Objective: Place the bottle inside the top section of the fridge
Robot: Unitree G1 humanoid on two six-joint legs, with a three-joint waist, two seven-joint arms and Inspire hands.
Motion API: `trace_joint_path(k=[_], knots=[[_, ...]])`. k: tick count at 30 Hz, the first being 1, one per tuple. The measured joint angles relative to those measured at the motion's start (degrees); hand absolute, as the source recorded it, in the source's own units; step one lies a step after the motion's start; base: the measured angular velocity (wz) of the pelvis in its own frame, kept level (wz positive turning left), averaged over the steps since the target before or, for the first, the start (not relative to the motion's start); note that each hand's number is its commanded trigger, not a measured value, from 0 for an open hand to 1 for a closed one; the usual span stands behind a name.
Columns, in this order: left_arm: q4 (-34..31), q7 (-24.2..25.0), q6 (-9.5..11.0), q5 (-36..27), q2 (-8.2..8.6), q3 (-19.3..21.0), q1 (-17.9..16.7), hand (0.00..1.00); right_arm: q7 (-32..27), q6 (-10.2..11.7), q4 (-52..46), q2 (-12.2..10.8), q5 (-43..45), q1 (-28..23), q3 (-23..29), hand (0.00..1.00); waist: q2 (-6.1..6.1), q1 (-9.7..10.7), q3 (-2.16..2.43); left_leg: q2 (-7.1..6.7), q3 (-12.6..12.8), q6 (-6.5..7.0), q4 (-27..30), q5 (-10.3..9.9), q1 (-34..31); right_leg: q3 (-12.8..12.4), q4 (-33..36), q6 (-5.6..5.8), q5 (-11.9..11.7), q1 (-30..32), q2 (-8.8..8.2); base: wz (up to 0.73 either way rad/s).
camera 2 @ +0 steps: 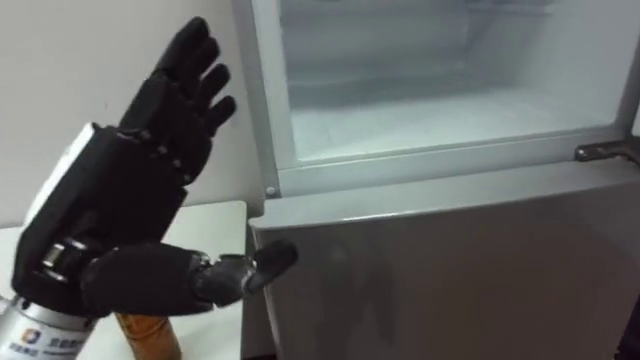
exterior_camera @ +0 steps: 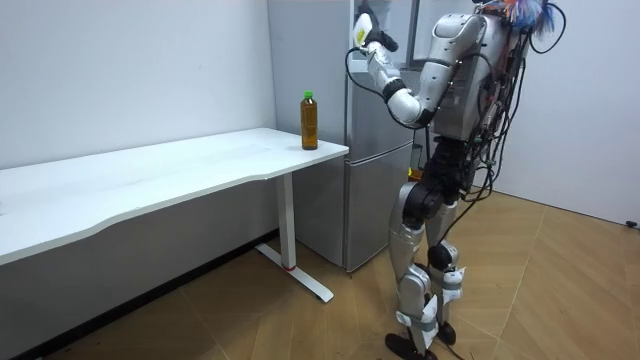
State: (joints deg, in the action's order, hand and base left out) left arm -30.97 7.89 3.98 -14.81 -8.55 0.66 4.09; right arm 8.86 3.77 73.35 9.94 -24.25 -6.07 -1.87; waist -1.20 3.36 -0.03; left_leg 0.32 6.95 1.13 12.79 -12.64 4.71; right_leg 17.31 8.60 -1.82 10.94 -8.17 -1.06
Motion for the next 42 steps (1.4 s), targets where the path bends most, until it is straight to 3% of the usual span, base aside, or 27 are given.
trace_joint_path(k=[4, 5, 7, 8, 12, 15, 21, 28, 30, 36, 42], knots=[[-0.15, -5.04, 0.63, 1.40, 0.12, 4.82, -3.05, 0.00, -0.07, 0.49, 0.02, -0.69, -0.05, -0.79, 1.08, 0.00, 0.28, -1.76, 0.21, -0.09, -1.28, 0.02, 0.54, 0.00, -0.07, 0.25, 0.07, 0.19, 0.53, 0.05, -0.17, 0.17], [-0.17, -6.62, 1.24, 1.98, 0.11, 6.39, -3.70, 0.00, -0.17, 0.50, 0.09, -0.71, 0.33, -0.71, 1.07, 0.00, 0.05, -2.42, 0.37, -0.12, -1.31, 0.03, 0.64, -0.01, -0.13, 0.26, 0.06, 0.20, 0.54, -0.02, -0.20, 0.05], [-0.08, -8.85, 2.47, 2.08, 0.15, 8.87, -5.09, 0.00, -0.43, 0.77, 0.04, -0.85, 0.99, -0.70, 1.34, 0.00, 0.38, -2.95, 0.12, -0.20, -1.45, 0.03, 0.62, -0.01, -0.21, 0.55, 0.05, 0.29, 0.58, -0.35, -0.31, 0.06], [-0.02, -9.97, 2.86, 2.03, 0.27, 11.06, -6.35, 0.00, -0.67, 1.24, 0.07, -1.15, 1.38, -0.96, 2.03, 0.00, 0.04, -3.30, 0.30, -0.24, -1.55, 0.04, 0.67, -0.02, -0.06, 0.72, 0.10, 0.34, 0.65, -0.82, -0.38, 0.07], [1.09, -16.15, 3.72, 1.20, 0.98, 17.54, -9.27, 0.00, -0.66, 1.68, -0.28, -1.45, 0.61, -2.47, 3.90, 0.00, -0.55, -3.77, 0.20, -0.34, -1.70, 0.06, 0.75, -0.03, -0.05, 1.53, 0.06, 0.40, 0.72, -1.20, -0.53, 0.08], [2.43, -19.63, 3.74, -0.77, 0.97, 20.52, -12.01, 0.00, -0.57, 1.63, -1.41, -1.49, 0.28, -3.83, 6.30, 0.00, -1.21, -3.72, -0.11, -0.91, -2.40, 0.07, 0.80, -0.04, 0.02, 1.79, 0.09, 0.52, 0.82, -1.52, -0.53, 0.10], [7.52, -24.92, 3.95, -3.15, 1.16, 25.28, -13.71, 0.00, -0.66, 1.08, -6.14, -1.63, 0.27, -7.57, 8.85, 0.00, -1.47, -4.16, -0.03, -1.07, -3.09, 0.17, 0.81, -0.09, -0.05, 2.61, 0.33, 0.65, 1.33, -1.24, -0.82, 0.07], [11.79, -29.36, 4.19, -3.20, 1.37, 26.17, -14.18, 0.00, -1.48, 0.39, -9.22, -1.65, 0.86, -10.00, 10.06, 0.00, -1.60, -4.83, -0.09, -1.07, -3.81, 0.21, 0.72, -0.12, 0.59, 3.16, 0.58, 0.77, 1.46, -2.18, -0.99, 0.03], [16.66, -29.76, 5.13, -3.21, 1.40, 26.06, -15.21, 0.00, -2.11, 0.39, -9.26, -1.72, 1.94, -9.78, 10.90, 0.00, -1.58, -4.82, -0.02, -1.07, -3.72, 0.23, 0.73, -0.13, 0.70, 3.32, 0.96, 0.78, 1.75, -2.54, -1.13, 0.04], [31.41, -30.21, 5.10, -5.10, 1.43, 24.48, -20.33, 0.00, -3.94, 0.02, -10.68, -1.70, 4.52, -9.85, 10.96, 0.00, -1.45, -4.98, 0.01, -1.07, -3.81, 0.38, 0.74, -0.30, 0.43, 3.40, 1.34, 0.79, 2.36, -1.75, -1.24, 0.01], [48.11, -30.96, 5.02, -7.08, 2.71, 20.62, -21.82, 0.00, -4.19, -0.16, -13.23, -1.72, 7.86, -10.51, 11.10, 0.00, -0.69, -5.27, 0.31, -1.10, -3.40, 0.49, 0.74, -0.46, 0.73, 3.30, 1.96, 0.80, 2.34, -1.88, -1.38, -0.02]])
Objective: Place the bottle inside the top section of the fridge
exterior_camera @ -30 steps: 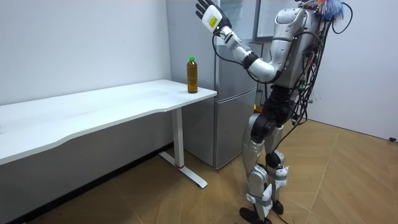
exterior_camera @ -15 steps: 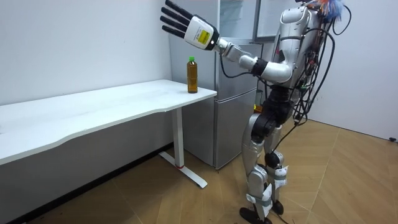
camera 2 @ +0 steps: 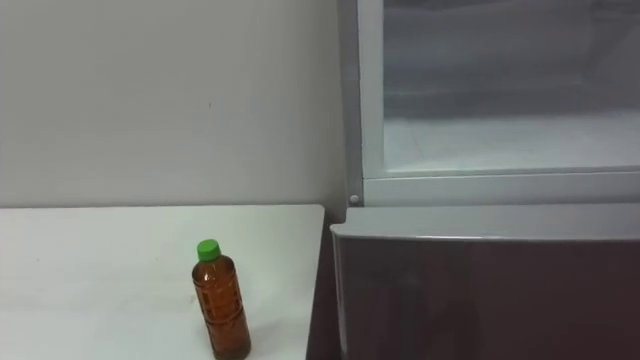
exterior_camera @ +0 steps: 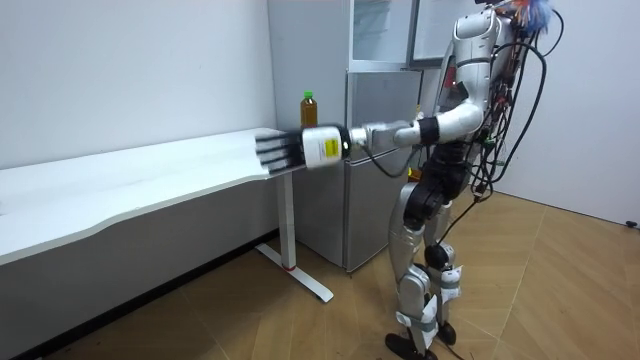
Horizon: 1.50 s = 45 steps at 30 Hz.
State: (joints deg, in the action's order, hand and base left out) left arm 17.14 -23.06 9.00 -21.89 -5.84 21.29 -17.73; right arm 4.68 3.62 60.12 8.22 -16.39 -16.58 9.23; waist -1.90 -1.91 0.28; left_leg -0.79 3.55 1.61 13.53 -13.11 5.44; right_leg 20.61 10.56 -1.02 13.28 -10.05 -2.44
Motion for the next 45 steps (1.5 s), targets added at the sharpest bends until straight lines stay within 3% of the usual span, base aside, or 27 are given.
trace_joint_path(k=[9, 13, 18, 24, 30, 45], knots=[[27.09, 3.85, -0.24, 0.84, -0.01, -8.56, -1.26, 0.00, 0.51, 0.02, 1.48, 0.03, 0.85, -0.36, 0.35, 0.00, 0.50, 0.73, -0.04, 0.07, 0.88, 0.18, -0.88, -0.25, 1.50, -1.14, -0.68, 0.23, -0.15, -1.00, 0.10, -0.05], [34.07, 4.99, -0.41, 3.11, -0.03, -10.80, -1.56, 0.00, 0.46, 0.00, 2.05, 0.06, 0.82, -0.36, -0.34, 0.00, 0.54, 0.93, -0.07, 0.09, 1.20, 0.19, -0.92, -0.25, 1.63, -1.77, -0.68, 0.25, -0.16, -0.86, 0.18, -0.04], [41.36, 8.28, -2.59, 11.04, 0.05, -11.77, -0.52, 0.00, 0.53, 0.05, 2.32, 0.15, 0.91, 0.08, -1.60, 0.00, 0.72, 1.69, -0.10, 0.09, 1.26, 0.22, -1.02, -0.27, 1.60, -1.95, -0.85, 0.28, -0.18, -0.76, 0.23, 0.00], [42.30, 9.27, -4.17, 17.99, 0.04, -16.33, 1.30, 0.00, 0.32, 0.02, 2.43, 0.61, -1.56, 0.21, -4.19, 0.00, 1.03, 1.84, -0.04, 0.11, 1.56, 0.23, -1.46, -0.25, 0.92, -2.34, -0.81, 0.27, -0.25, 0.27, 0.28, -0.02], [42.07, 10.63, -4.77, 24.17, 0.07, -18.31, 3.11, 0.00, 0.16, 0.02, 2.38, 0.67, -3.74, 0.75, -6.94, 0.00, 1.92, 1.83, -0.13, 0.14, 2.52, 0.22, -1.27, -0.26, 0.69, -3.21, -0.78, 0.27, -0.26, 0.89, 0.33, -0.07], [42.63, 11.52, -5.33, 24.45, -0.10, -18.28, 3.30, 0.00, -0.65, -0.02, 2.51, 0.53, -4.17, 1.66, -8.70, 0.00, 2.34, 1.95, -0.25, 0.12, 2.42, 0.24, -1.79, -0.26, 0.23, -3.23, -0.90, 0.36, -0.37, 1.05, 0.41, 0.00]])
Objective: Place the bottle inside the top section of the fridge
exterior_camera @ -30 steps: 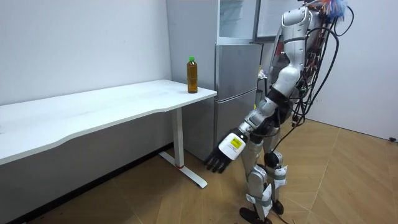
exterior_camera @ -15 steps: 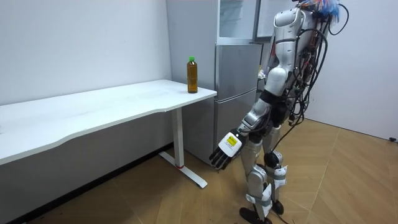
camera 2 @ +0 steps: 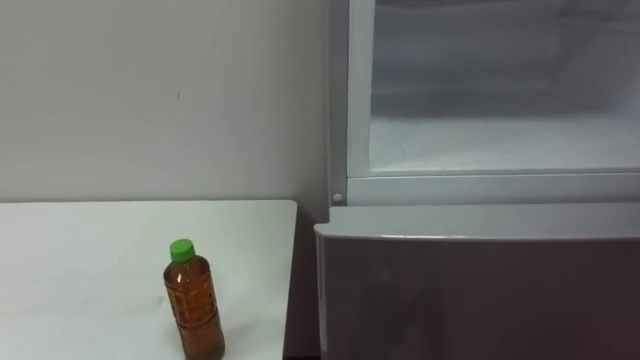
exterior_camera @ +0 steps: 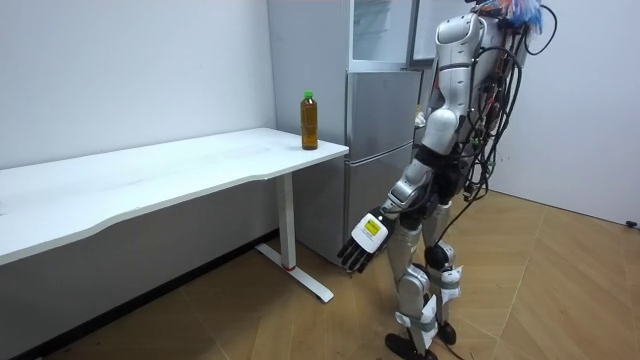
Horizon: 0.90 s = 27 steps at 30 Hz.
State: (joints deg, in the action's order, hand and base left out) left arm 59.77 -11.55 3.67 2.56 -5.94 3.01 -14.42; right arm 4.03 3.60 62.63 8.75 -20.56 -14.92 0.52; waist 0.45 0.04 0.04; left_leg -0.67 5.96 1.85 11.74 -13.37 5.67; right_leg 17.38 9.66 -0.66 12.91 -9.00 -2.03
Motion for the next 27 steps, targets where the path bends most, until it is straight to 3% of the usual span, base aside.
trace_joint_path(k=[10, 20, 27], knots=[[0.63, 1.40, 0.53, -5.14, -0.07, 1.31, -1.59, 0.00, 0.76, -0.02, -0.68, -0.04, 0.64, 0.31, -0.89, 0.00, 0.93, -0.34, -0.02, 0.02, 0.06, 0.00, 0.03, 0.00, -0.49, 0.03, -0.06, 0.06, 0.06, 0.69, -0.11, 0.00], [2.67, 4.74, 0.36, -5.20, -1.38, 2.36, -1.87, 0.00, 3.82, -0.26, -16.95, 0.07, 8.47, 0.27, -1.24, 0.00, 1.36, -0.70, -0.01, -0.04, 0.05, 0.03, 0.10, 0.03, -1.10, -0.11, -0.01, 0.05, -0.13, 0.84, -0.04, 0.00], [1.59, 8.30, -2.04, -4.15, -2.42, 3.78, -1.48, 0.00, 6.60, -2.22, -27.60, 0.10, 11.89, 0.38, -2.06, 0.00, 2.18, -0.60, 0.00, -0.07, 0.15, 0.04, 1.25, 0.00, -1.88, 0.38, -0.07, 0.10, -0.04, 0.85, -0.21, 0.03]])
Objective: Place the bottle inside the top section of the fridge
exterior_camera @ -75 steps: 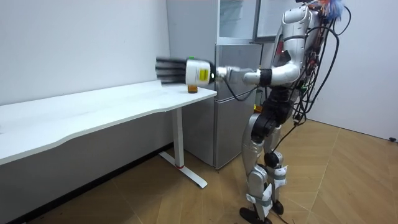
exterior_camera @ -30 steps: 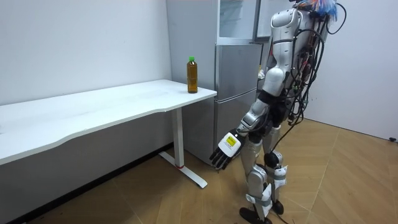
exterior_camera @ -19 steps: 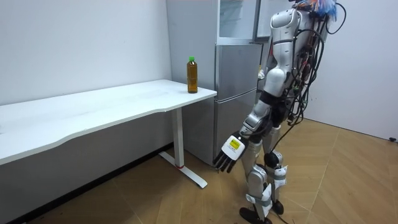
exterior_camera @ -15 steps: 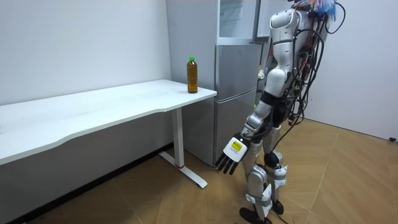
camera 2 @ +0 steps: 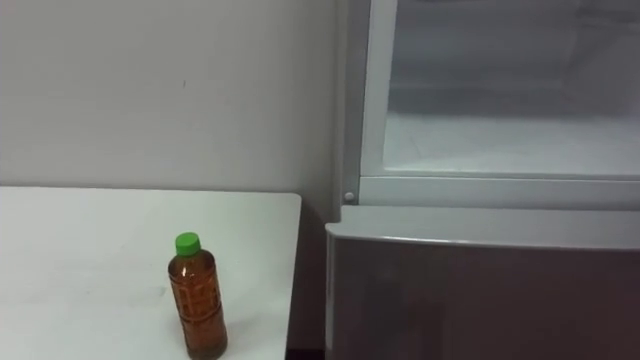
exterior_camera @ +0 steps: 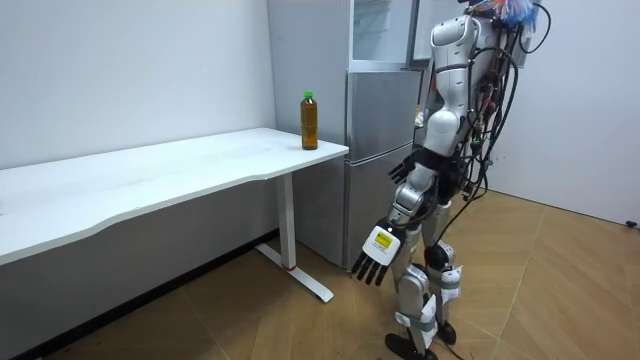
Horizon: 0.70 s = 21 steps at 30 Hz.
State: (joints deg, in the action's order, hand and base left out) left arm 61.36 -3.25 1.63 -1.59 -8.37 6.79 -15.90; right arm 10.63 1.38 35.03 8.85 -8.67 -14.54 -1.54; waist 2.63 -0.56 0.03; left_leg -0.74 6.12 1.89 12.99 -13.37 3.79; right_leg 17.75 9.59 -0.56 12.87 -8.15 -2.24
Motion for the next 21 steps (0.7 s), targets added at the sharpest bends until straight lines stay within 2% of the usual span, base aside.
trace_joint_path(k=[4, 10, 13, 14, 18, 21], knots=[[-0.05, 0.88, -0.56, -0.01, -0.69, -0.04, 1.43, 0.00, 0.81, -1.08, -6.16, 0.19, 0.62, -0.08, -0.64, 0.00, 0.17, -0.02, -0.13, 0.08, -0.04, 0.28, 0.72, -0.26, -0.54, 0.11, 0.20, 0.01, 0.01, 0.21, 0.02, 0.06], [0.08, 4.00, -0.57, -0.03, -1.76, -0.24, 2.49, 0.00, 5.25, -1.17, -16.03, 1.07, 1.20, 0.01, -1.11, 0.00, -0.31, 0.01, 0.18, -0.01, -1.14, 0.62, 1.74, -0.77, -1.73, 1.03, 0.29, 0.25, -0.20, 0.92, -0.10, 0.08], [0.30, 4.04, -0.55, -0.04, -2.16, -0.26, 2.34, 0.00, 7.42, -1.46, -19.37, 2.92, 1.05, 0.24, -2.20, 0.00, -0.23, -0.48, 0.19, -0.06, -1.23, 0.68, 1.66, -0.77, -1.97, 1.06, 0.38, 0.36, -0.42, 0.73, -0.12, 0.00], [0.90, 3.97, -0.57, 0.00, -2.48, -0.26, 2.14, 0.00, 8.29, -1.55, -21.11, 3.99, 1.06, 0.22, -2.69, 0.00, -0.08, -0.74, 0.06, -0.06, -1.23, 0.68, 1.62, -0.76, -1.88, 1.06, 0.53, 0.35, -0.44, 0.70, -0.13, 0.00], [0.84, 3.95, -0.85, 1.34, -3.32, -0.22, 1.94, 0.00, 12.29, -2.39, -28.47, 7.54, 1.14, 0.37, -2.81, 0.00, 1.11, -1.64, -0.25, -0.01, -1.17, 0.68, 1.67, -0.76, -2.07, 0.86, 0.97, 0.35, -0.43, 0.95, -0.14, 0.03], [1.09, 3.91, -1.76, 2.97, -3.35, -0.96, 1.99, 0.00, 15.40, -2.82, -32.00, 7.79, 1.25, 0.70, -2.68, 0.00, 1.66, -2.53, -0.24, -0.02, -1.39, 0.70, 1.77, -0.77, -2.08, 0.13, 1.04, 0.30, -0.47, 0.99, -0.08, 0.00]])
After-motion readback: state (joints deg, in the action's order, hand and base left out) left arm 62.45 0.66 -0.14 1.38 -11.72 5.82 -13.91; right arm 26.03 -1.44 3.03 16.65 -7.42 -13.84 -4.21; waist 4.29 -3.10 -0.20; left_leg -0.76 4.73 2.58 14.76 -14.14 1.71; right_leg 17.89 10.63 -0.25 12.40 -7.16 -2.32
